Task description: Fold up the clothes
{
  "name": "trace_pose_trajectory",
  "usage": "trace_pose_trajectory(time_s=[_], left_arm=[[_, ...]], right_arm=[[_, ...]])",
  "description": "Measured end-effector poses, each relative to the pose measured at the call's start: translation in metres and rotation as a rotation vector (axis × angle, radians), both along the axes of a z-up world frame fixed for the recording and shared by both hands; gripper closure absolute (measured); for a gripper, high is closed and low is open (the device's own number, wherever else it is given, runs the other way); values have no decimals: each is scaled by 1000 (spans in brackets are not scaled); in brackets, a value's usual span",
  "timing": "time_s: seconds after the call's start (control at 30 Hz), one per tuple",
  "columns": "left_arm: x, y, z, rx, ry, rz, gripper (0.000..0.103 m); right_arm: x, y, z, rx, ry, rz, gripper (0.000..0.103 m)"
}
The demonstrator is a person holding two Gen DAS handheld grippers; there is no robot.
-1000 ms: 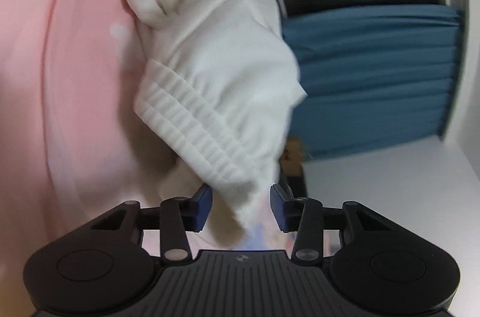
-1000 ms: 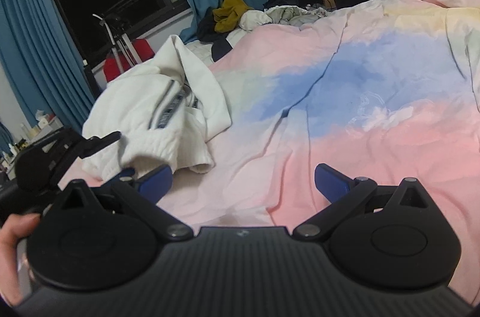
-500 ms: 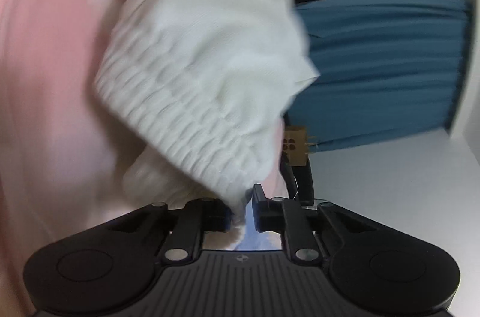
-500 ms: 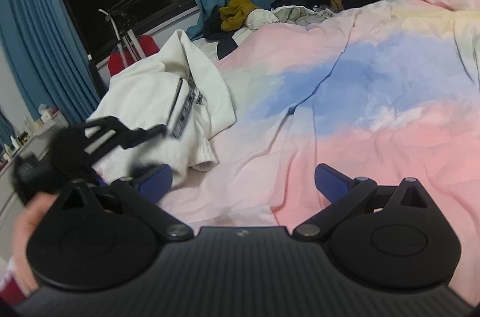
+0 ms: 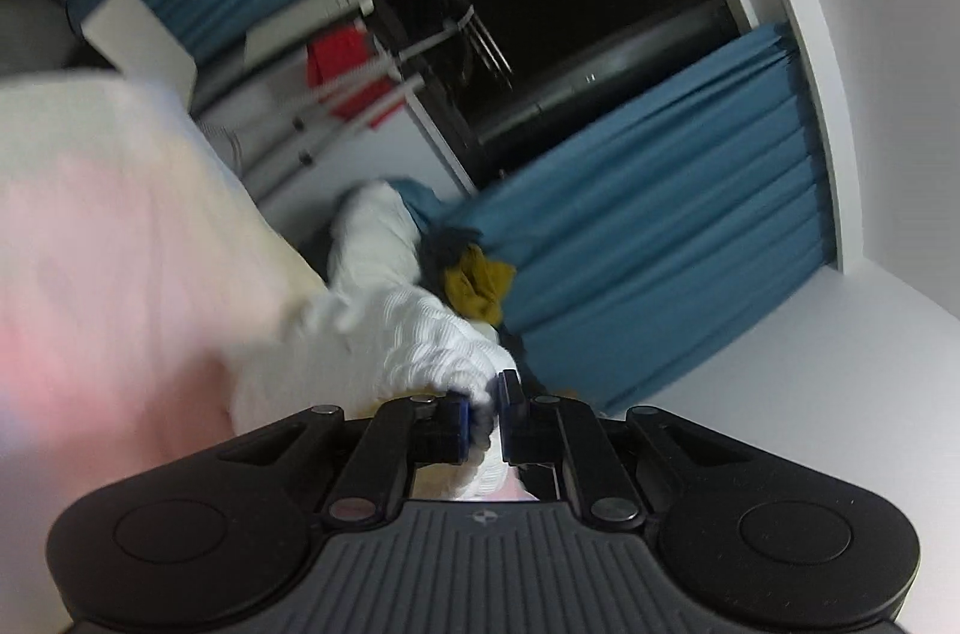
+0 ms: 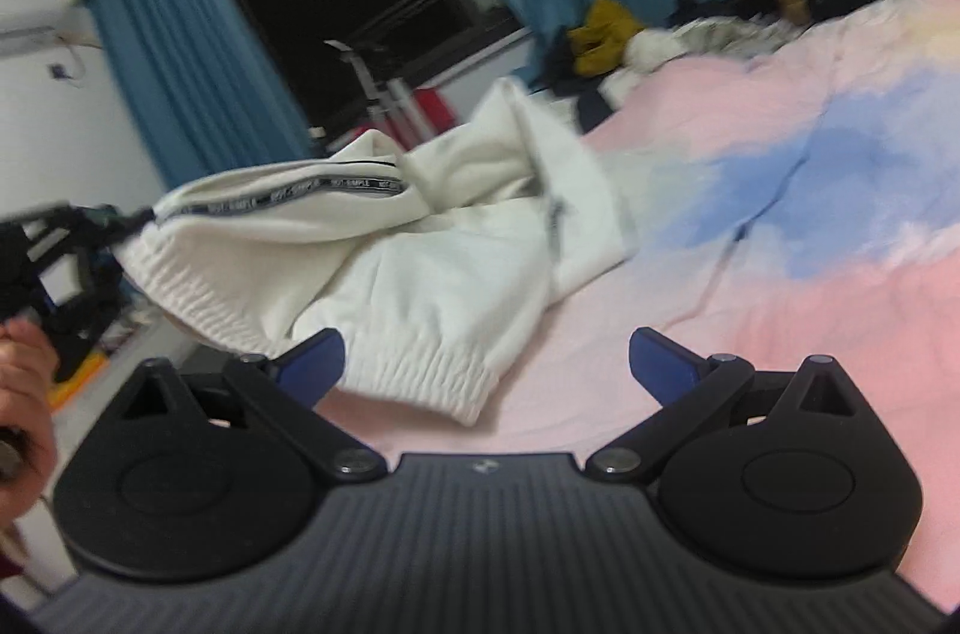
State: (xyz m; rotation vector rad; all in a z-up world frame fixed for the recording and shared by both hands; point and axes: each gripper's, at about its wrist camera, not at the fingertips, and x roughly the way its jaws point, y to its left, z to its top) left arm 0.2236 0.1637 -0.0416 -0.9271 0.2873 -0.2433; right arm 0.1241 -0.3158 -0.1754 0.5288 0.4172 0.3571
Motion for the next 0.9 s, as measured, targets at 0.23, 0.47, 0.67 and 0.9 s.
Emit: trace_pose_trajectory(time_s=[0.23, 0.47, 0.67, 0.9], left_arm=[[-39, 119, -12, -142, 128, 121, 91], [-65, 164, -58, -214, 183, 148, 88], [-76, 153, -73, -254, 206, 151, 86], [-77, 140, -79, -241, 248, 157, 76]], right_arm=[[51, 33, -14, 63, 139, 182, 3], [127, 63, -35, 77, 214, 213, 24], [166, 84, -53, 86, 230, 255, 48], [138, 89, -27, -15, 121, 197, 91]])
